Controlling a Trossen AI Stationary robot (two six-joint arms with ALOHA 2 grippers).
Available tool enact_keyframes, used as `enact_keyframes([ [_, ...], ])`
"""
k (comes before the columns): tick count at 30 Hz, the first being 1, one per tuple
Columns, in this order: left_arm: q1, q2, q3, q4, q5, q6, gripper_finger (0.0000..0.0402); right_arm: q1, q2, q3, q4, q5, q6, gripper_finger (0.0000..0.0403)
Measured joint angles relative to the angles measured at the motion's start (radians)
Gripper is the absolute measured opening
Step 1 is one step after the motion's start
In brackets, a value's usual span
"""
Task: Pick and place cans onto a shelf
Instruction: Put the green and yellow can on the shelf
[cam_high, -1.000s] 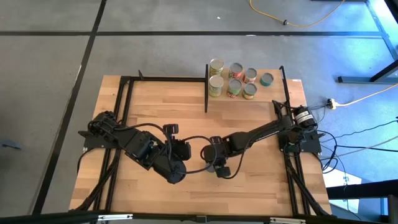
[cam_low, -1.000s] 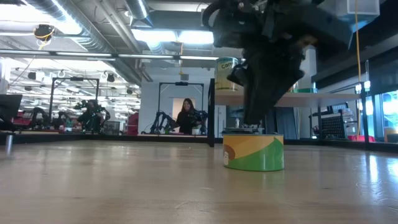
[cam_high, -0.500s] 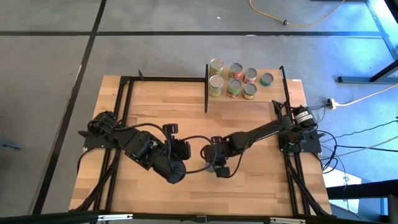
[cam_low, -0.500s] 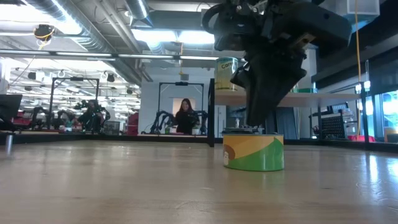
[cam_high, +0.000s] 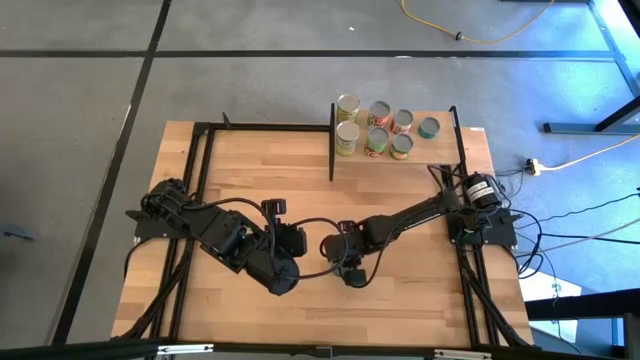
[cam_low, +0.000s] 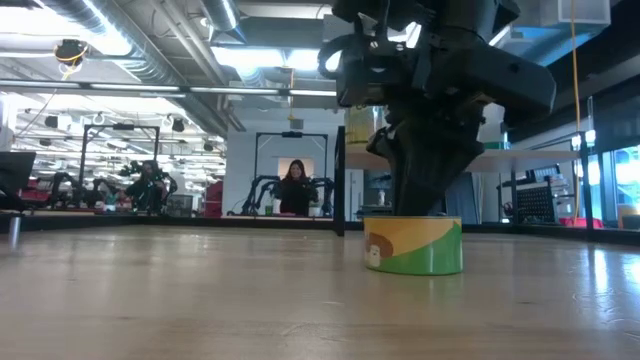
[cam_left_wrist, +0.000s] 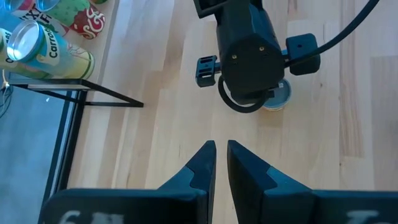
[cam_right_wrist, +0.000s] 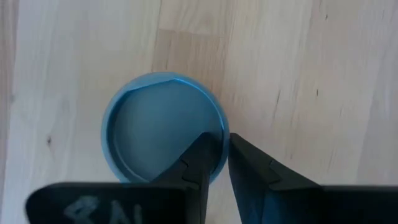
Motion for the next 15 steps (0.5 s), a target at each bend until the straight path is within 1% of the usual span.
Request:
enact_keyframes([
  [3, 0.0, 0.0, 0.0, 0.0, 0.0, 0.0, 0.0033, -0.003, 0.001, -0.001, 0.002, 0.008, 0.0, 0.0049],
  [7, -0.005, 0.0, 0.0, 0.0, 0.0, 0.0, 0.0033, -0.018, 0.003, -0.001, 0.005, -0.001, -0.001, 0.0012],
  [11, -0.013, 0.0, 0.0, 0.0, 0.0, 0.0, 0.0033, -0.026, 0.006, 0.02, -0.024, -0.043, -0.001, 0.0007],
  [15, -0.025, 0.0, 0.0, 0.0, -0.002, 0.0, 0.0033, -0.026, 0.015, 0.091, -0.149, -0.044, -0.022, 0.0004],
])
